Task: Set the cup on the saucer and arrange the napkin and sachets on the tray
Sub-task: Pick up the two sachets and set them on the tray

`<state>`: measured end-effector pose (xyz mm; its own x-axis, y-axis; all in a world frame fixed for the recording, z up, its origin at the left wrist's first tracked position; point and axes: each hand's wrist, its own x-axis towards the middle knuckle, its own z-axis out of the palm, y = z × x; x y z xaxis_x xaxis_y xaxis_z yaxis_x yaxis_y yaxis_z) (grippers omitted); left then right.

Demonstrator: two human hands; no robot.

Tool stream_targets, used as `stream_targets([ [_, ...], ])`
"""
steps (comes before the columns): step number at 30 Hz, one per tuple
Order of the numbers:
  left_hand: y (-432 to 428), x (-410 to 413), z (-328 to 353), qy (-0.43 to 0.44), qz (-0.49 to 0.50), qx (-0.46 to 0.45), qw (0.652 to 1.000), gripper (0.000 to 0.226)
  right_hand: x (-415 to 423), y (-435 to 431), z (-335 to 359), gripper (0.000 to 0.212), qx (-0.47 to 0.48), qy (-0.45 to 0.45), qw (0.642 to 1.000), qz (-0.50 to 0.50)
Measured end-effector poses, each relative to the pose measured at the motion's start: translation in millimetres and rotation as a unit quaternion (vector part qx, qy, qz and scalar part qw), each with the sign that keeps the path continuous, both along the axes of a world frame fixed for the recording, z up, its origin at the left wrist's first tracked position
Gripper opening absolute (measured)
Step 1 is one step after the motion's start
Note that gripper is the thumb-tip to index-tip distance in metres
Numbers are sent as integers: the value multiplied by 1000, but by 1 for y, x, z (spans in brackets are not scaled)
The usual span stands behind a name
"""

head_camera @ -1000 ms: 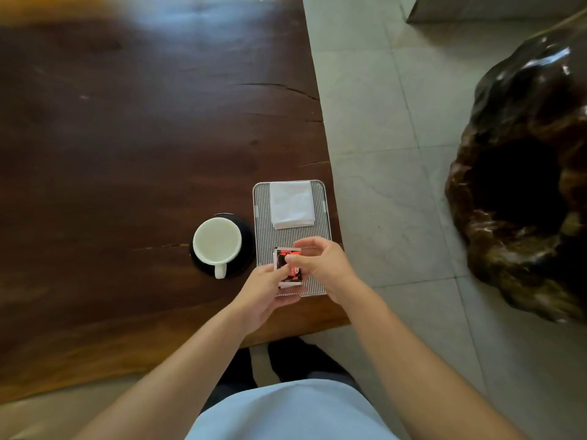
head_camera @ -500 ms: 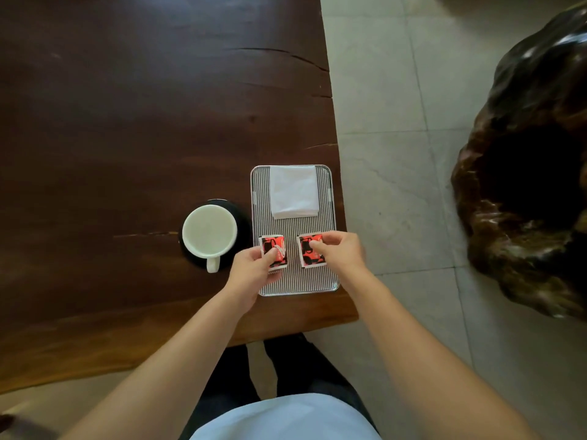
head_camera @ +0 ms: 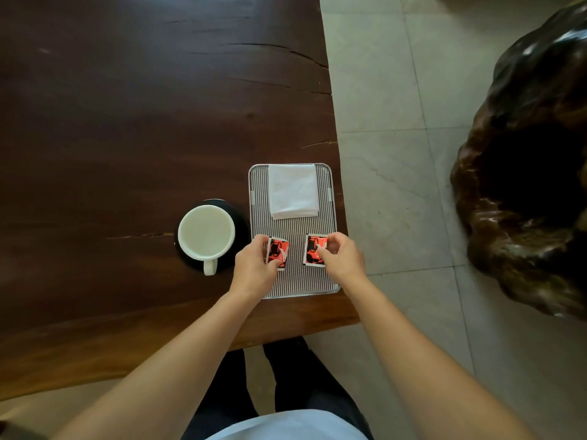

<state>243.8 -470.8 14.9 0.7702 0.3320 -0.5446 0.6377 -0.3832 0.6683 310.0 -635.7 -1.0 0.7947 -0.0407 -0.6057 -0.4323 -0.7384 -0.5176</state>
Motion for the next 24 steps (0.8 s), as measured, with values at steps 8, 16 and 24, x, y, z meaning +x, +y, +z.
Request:
stream_targets([
  [8,2,-11,-1,-1,-137,173,975,51,-11,-2,6,30,-67,-116,981,139],
  [16,3,-12,-9,-21,-183,225,957,46,-22,15,-2,44,-76,-139,960,232],
  [24,-1,-8,-14,-21,-173,257,951,52,-21,13,-4,40,-76,-159,952,252],
])
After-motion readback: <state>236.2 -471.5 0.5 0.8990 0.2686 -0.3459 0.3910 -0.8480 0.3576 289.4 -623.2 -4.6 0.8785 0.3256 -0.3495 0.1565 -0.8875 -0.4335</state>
